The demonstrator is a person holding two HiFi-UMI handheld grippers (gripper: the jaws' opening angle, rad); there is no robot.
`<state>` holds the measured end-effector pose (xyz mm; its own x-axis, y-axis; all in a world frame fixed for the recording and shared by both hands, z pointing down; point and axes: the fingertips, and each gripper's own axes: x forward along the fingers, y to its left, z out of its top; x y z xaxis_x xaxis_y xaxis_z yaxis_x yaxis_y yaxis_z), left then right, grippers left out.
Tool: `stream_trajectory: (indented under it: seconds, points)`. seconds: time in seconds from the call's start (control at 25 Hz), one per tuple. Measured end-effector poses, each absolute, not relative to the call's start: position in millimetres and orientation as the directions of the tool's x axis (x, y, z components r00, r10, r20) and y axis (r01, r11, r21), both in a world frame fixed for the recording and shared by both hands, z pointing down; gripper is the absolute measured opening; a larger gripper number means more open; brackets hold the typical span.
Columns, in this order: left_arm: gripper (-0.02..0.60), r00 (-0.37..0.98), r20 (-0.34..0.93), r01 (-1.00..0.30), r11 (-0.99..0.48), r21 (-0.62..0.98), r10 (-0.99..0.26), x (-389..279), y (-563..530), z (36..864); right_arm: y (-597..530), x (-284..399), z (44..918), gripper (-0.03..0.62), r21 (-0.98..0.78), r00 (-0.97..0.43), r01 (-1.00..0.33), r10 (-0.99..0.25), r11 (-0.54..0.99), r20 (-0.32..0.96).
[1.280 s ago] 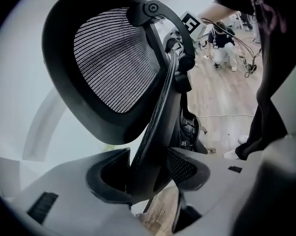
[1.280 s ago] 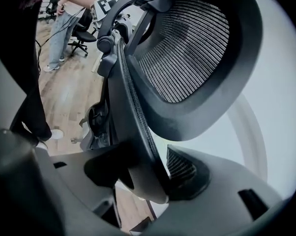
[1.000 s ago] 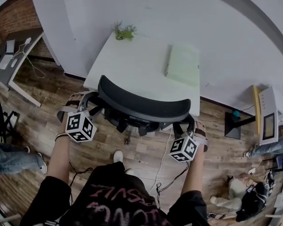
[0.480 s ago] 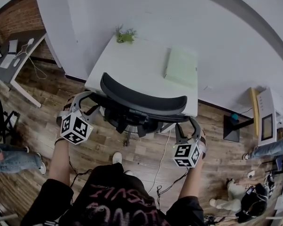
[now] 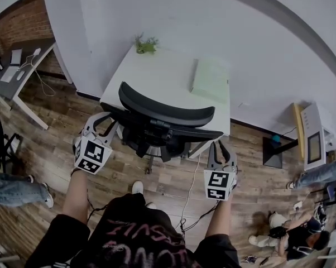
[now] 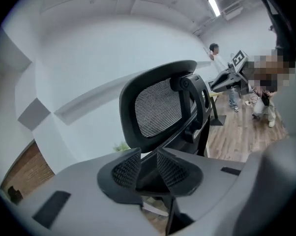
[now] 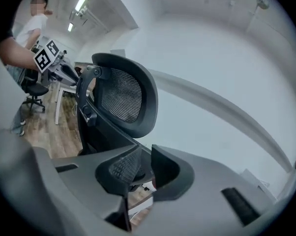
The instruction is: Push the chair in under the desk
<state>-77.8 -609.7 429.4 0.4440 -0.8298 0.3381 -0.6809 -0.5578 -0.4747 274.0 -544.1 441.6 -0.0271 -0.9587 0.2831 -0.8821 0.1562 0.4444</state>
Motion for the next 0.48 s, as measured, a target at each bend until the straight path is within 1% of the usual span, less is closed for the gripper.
stream_trajectory:
  seconds: [0.08,0.2,0.36,0.48]
  points:
    - [0.101,0.445,0.326,-0.699,-0.551,-0.455,-0.834,-76,-604,427,-540,273,441,0.057,0.420,-0.030,-0.895,-0.960,0.150,0.280]
    - [0.073,0.449,0.298,-0.733,-0.538,-0.417,-0.843,-74,-597,422,-534,272,439,0.043,0.359,-0.036,-0.924,-0.963,0.133,0.266]
    - [0.038,0.442,0.261,-0.777,-0.512,-0.366,-0.858,-73,-587,416,-525,273,435,0.035,0.283,-0.027,-0.954,-0.970,0.097,0.240]
    - [0.018,0.441,0.239,-0.796,-0.500,-0.342,-0.865,-73,-578,412,-517,269,434,0.032,0.261,-0.033,-0.961,-0.972,0.095,0.231]
